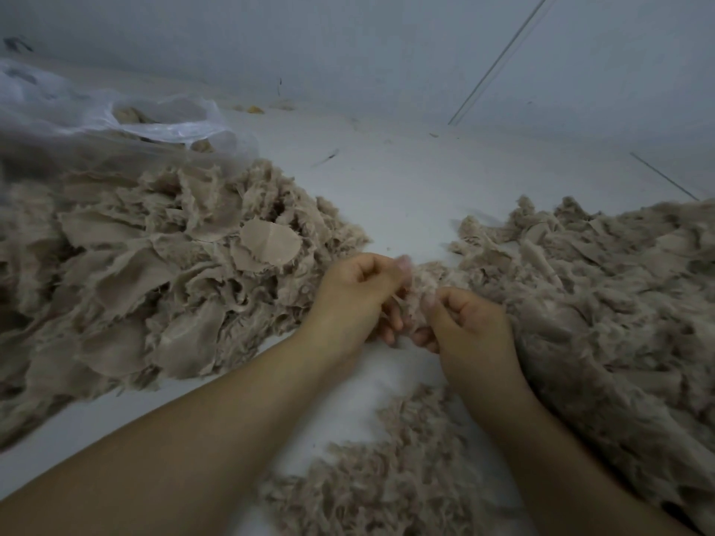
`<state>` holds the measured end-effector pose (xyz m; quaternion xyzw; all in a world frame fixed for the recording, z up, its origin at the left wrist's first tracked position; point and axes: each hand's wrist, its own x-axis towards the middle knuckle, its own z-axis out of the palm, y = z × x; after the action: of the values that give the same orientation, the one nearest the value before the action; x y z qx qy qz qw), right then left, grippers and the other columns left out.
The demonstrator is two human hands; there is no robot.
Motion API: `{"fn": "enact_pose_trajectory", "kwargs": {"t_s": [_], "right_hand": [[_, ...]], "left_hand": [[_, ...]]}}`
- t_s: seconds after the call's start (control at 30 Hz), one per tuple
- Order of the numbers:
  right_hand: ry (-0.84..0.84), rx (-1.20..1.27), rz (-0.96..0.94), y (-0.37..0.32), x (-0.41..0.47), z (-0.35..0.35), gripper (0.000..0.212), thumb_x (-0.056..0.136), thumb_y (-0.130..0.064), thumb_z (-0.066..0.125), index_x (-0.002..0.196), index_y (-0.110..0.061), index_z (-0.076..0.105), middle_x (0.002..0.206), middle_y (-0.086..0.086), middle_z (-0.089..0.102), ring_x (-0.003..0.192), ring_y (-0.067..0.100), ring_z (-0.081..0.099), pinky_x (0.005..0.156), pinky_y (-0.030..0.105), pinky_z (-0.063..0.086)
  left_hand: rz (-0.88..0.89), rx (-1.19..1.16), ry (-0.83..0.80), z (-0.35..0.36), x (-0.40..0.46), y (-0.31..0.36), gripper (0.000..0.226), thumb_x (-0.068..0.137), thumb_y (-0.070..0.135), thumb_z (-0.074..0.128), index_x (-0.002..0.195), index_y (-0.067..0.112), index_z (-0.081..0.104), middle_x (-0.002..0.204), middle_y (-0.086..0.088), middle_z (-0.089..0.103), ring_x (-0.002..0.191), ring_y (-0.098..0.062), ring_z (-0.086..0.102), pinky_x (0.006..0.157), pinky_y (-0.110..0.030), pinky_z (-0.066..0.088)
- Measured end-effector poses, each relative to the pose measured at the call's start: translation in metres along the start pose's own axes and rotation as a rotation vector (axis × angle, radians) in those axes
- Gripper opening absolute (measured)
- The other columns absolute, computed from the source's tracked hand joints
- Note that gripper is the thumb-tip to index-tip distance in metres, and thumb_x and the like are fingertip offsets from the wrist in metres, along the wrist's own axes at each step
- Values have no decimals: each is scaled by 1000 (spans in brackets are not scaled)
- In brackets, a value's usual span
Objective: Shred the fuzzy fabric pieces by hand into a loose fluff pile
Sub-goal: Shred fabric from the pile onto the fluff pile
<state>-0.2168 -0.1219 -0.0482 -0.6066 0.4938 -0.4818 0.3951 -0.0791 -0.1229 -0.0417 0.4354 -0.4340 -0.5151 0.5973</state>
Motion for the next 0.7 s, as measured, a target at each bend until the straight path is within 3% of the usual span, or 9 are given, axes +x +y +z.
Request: {"fn": "enact_pose_trajectory", "kwargs": {"t_s": [0.1, 0.2, 0.3, 0.37, 0.43, 0.53, 0.7], "right_hand": [[-30, 57, 20, -1, -1, 0, 28, 102, -9, 48, 81, 4, 63, 68, 20, 64, 49, 5, 58, 51, 18, 50], [0, 37, 28, 0, 0, 1, 24, 102, -5, 46, 84, 4, 59, 68, 22, 58, 49, 6, 54, 52, 20, 50], [27, 98, 44, -4, 0, 2, 9, 97, 1, 53, 95, -5, 59, 77, 10, 60, 51, 6, 57, 51, 18, 48], [39, 122, 10, -5, -1, 2, 17, 91, 5, 60, 96, -12, 59, 87, 5, 62, 62, 11, 60, 58, 23, 51], [40, 138, -23, -5, -2, 1, 17, 89, 3, 64, 92, -13, 62, 85, 1, 64, 66, 14, 60, 61, 27, 53], [23, 164, -39, -7, -3, 0, 7, 91, -8, 67, 86, -14, 66, 72, 0, 66, 63, 11, 60, 55, 19, 48], [-14, 156, -40, -6, -3, 0, 7, 92, -8, 65, 88, -7, 71, 76, 6, 74, 67, 14, 69, 63, 22, 55]], "left_hand": [[-6, 123, -33, 3, -2, 1, 7, 89, 9, 69, 85, 3, 69, 48, -5, 55, 36, -15, 43, 37, -19, 34], [-44, 62, -12, 2, -2, 3, 19, 92, 7, 62, 75, 8, 70, 48, -9, 53, 38, -16, 40, 36, -18, 32], [-63, 3, -3, 3, -2, 4, 34, 94, 13, 62, 60, 15, 65, 46, -4, 51, 37, -14, 41, 36, -19, 33], [-38, 41, 21, 4, -2, 2, 40, 94, 15, 63, 54, 18, 62, 47, -4, 52, 38, -15, 42, 38, -21, 34], [-5, 87, 31, 5, -3, -1, 39, 94, 15, 63, 55, 19, 62, 48, -6, 53, 38, -15, 44, 38, -21, 35], [48, 122, 59, 5, -4, -2, 32, 94, 14, 63, 62, 17, 65, 49, -6, 54, 39, -14, 44, 39, -20, 36], [107, 105, 67, 7, -6, -1, 17, 94, 8, 62, 77, 5, 66, 51, 0, 60, 38, -6, 47, 39, -16, 37]]}}
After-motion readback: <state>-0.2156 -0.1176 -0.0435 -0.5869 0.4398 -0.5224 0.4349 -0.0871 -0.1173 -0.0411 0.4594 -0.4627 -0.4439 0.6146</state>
